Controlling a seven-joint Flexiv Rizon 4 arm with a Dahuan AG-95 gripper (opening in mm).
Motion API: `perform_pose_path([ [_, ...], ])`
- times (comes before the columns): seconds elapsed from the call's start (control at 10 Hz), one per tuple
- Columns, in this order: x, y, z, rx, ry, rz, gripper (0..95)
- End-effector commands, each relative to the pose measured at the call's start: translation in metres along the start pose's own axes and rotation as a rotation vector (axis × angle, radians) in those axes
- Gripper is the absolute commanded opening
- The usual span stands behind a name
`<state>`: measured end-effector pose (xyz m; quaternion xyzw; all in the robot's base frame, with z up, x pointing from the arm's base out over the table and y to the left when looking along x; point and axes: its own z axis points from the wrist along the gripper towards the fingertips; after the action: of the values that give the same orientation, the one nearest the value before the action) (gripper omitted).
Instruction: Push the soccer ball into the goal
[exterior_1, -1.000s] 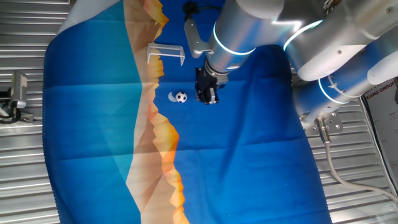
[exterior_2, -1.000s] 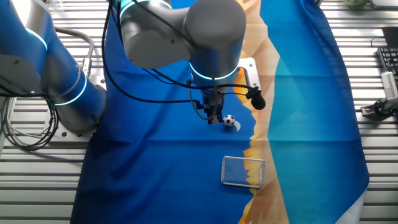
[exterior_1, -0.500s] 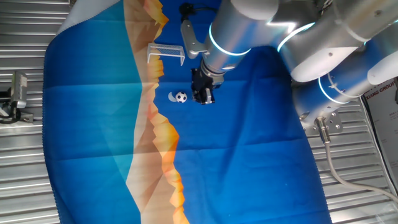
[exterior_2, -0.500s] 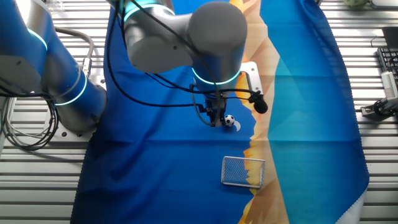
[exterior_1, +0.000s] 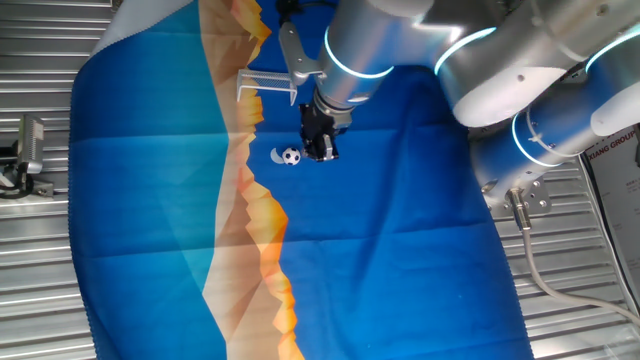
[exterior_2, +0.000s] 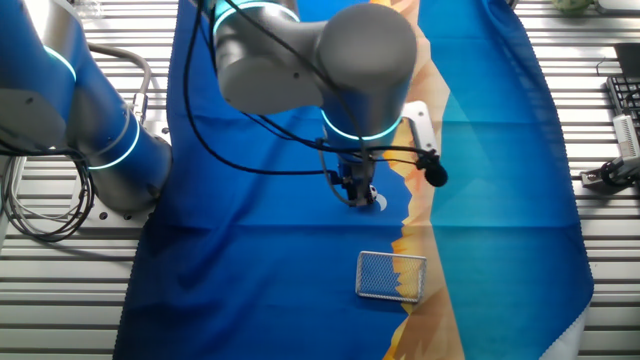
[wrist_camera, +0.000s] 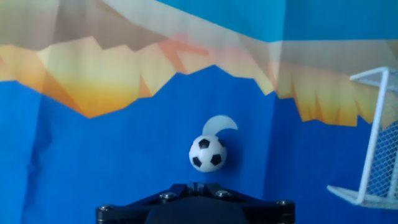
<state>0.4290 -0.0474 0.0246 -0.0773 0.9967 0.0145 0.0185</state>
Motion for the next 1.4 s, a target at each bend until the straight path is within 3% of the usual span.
perform_pose_path([
  [0.1,-0.004,-0.002,-0.002,0.000,0.002,0.000,0.0],
  [0.4,0.008,-0.003,-0.004,-0.004,-0.002,-0.001,0.0],
  [0.7,0.011,-0.001,-0.006,-0.009,-0.005,0.007,0.0],
  [1.1,0.006,0.010,-0.008,-0.015,-0.003,0.033,0.0],
  [1.4,-0.007,0.031,-0.002,-0.006,-0.003,0.056,0.0],
])
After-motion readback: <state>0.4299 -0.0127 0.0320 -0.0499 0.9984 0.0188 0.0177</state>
